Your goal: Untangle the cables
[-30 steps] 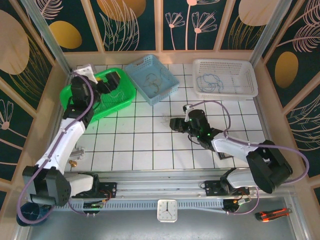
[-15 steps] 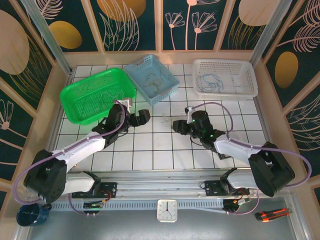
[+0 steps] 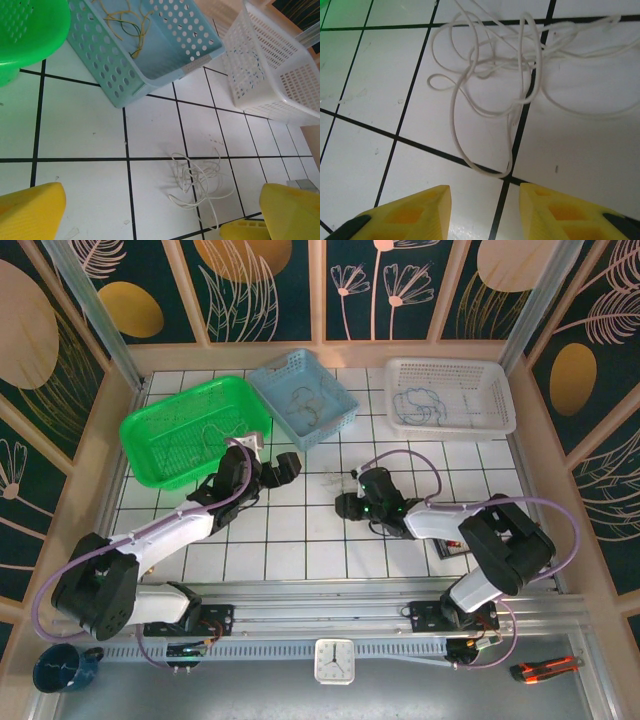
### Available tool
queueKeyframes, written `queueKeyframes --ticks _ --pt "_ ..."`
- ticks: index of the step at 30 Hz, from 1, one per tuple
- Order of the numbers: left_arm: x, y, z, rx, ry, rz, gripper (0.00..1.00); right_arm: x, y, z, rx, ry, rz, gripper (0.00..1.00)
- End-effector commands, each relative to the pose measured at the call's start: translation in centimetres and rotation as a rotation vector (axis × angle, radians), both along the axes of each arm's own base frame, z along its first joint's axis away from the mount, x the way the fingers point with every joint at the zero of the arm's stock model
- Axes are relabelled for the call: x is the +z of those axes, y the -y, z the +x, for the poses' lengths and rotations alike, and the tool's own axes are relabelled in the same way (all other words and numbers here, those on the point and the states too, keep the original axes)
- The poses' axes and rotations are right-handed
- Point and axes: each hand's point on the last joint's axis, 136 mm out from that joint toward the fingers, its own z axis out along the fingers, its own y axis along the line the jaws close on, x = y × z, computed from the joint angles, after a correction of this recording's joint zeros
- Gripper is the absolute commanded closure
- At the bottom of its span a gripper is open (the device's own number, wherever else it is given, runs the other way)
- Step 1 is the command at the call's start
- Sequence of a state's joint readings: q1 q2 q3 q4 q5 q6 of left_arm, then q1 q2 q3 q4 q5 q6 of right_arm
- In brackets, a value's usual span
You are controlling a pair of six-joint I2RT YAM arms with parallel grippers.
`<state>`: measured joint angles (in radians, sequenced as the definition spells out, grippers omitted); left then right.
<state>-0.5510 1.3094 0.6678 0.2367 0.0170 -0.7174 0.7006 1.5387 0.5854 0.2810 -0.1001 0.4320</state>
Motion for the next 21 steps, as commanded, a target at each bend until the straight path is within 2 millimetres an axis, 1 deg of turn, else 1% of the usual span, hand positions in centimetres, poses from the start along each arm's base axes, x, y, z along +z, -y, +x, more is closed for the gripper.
queueKeyframes --ticks 1,7,9,11,13,14,16,21 --pt "1.8 0.5 0.5 0.006 0.041 -0.050 0.01 0.9 -0.7 1.4 -0.003 0.063 -0.014 0.61" --pt "2.0 0.7 0.6 0.003 0.046 -0.064 0.01 0.0 -0.9 2.2 -0.005 0.062 -0.048 0.63" --pt "2.1 0.7 0.6 0.002 0.048 -0.067 0.01 -0.2 -1.0 2.5 -0.006 0.064 -0.055 0.69" --pt "2.3 0.8 0.7 0.000 0.051 -0.069 0.01 -0.1 -1.1 2.6 -0.001 0.067 -0.055 0.79" --pt "2.4 0.8 0.7 0.000 0.051 -0.072 0.01 0.7 -1.4 2.5 0.011 0.069 -0.043 0.94" --pt "2.5 0.8 0.6 -0.001 0.053 -0.075 0.01 1.4 -1.5 2.4 0.018 0.075 -0.032 1.00" --pt "2.8 0.8 0.6 -0.002 0.060 -0.079 0.01 3.0 -1.6 2.1 0.029 0.090 -0.006 1.00" --pt "3.4 1.0 0.5 -0.014 0.073 -0.094 0.01 8.0 -1.5 1.0 0.061 0.145 0.084 1.00"
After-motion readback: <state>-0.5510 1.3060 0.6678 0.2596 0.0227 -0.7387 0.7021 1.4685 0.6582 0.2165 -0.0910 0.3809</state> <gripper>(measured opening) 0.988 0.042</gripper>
